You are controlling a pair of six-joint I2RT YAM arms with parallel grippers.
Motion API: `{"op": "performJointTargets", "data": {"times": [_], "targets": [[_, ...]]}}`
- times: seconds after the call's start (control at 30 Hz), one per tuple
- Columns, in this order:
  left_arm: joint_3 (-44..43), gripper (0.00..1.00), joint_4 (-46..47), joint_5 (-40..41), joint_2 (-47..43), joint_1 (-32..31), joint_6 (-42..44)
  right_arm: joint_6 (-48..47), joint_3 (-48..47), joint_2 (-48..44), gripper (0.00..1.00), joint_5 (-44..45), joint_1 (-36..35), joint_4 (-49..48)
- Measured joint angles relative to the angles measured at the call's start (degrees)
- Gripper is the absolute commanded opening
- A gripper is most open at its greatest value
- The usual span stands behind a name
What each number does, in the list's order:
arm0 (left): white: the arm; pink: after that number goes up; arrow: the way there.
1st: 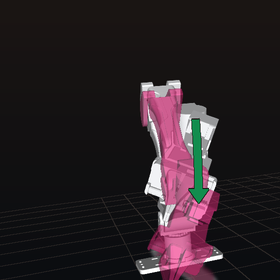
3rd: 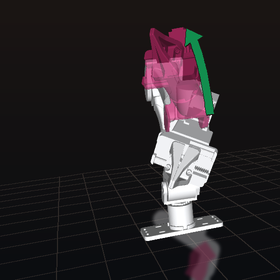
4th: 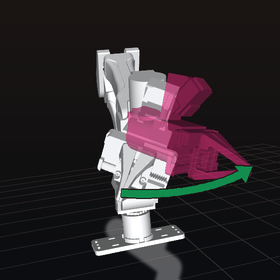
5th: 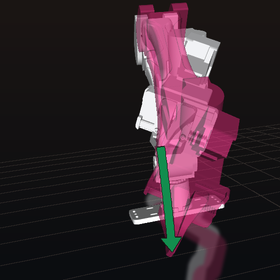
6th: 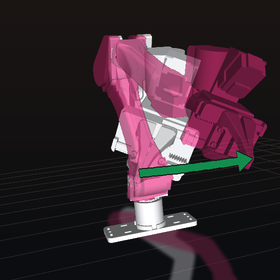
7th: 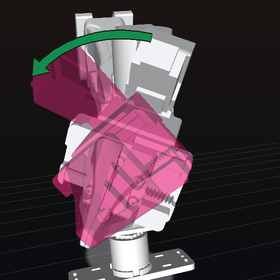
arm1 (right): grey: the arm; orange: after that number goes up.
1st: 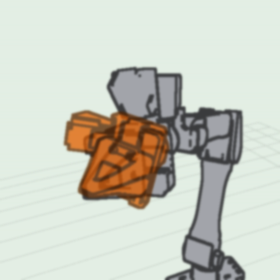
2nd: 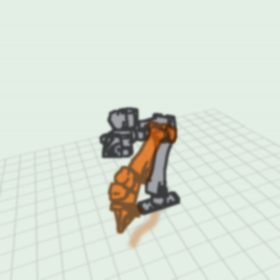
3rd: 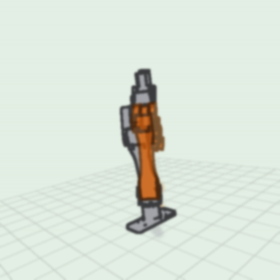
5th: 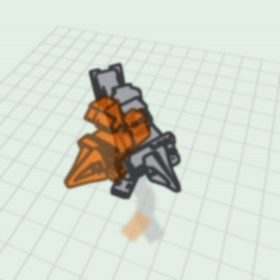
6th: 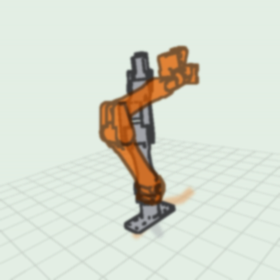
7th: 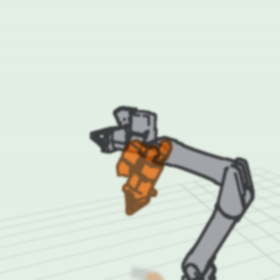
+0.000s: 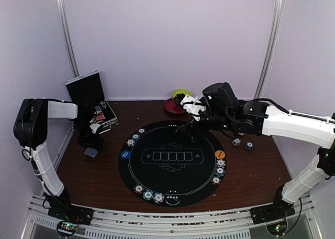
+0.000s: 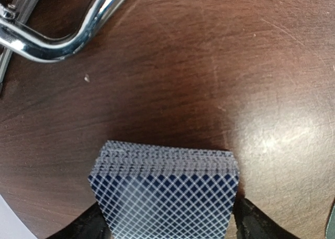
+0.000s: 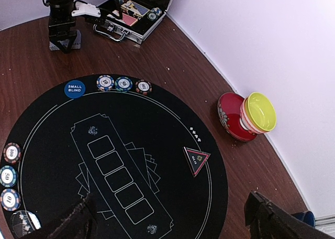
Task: Distribute texas hold em gaming equipment
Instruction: Move the face-down deck piles to the center of the board.
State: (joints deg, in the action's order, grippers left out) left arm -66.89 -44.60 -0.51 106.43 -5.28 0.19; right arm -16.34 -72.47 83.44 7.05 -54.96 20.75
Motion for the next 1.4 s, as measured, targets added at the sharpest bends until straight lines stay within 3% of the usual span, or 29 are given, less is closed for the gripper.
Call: {"op": "performJointTargets", "data": {"times": [0.33,0.77,1.17,1.27,1.4], "targets": [[0.15,0.59,1.01,-0.39,-0.15,0.09,0.42,0.00,0.02,-0.52,1.00,0.42,0.00,-0.02],[-0.11,0.55,1.14,-0.57,0.04,-0.63,0.59,0.00,0.11,-0.68,1.00,0.50,0.00,-0.07],[-8.15,0.53,1.53,-1.99,5.79,-8.17,0.61,-0.07,0.52,-0.68,1.00,0.83,0.00,-0.48],[-9.20,0.57,1.70,-2.14,6.54,-9.20,0.81,-0.11,0.52,-0.68,1.00,0.94,0.00,-0.66],[-9.35,0.78,1.70,-2.27,6.62,-9.35,1.49,-0.22,0.55,-0.66,1.00,0.96,0.02,-0.94]]}}
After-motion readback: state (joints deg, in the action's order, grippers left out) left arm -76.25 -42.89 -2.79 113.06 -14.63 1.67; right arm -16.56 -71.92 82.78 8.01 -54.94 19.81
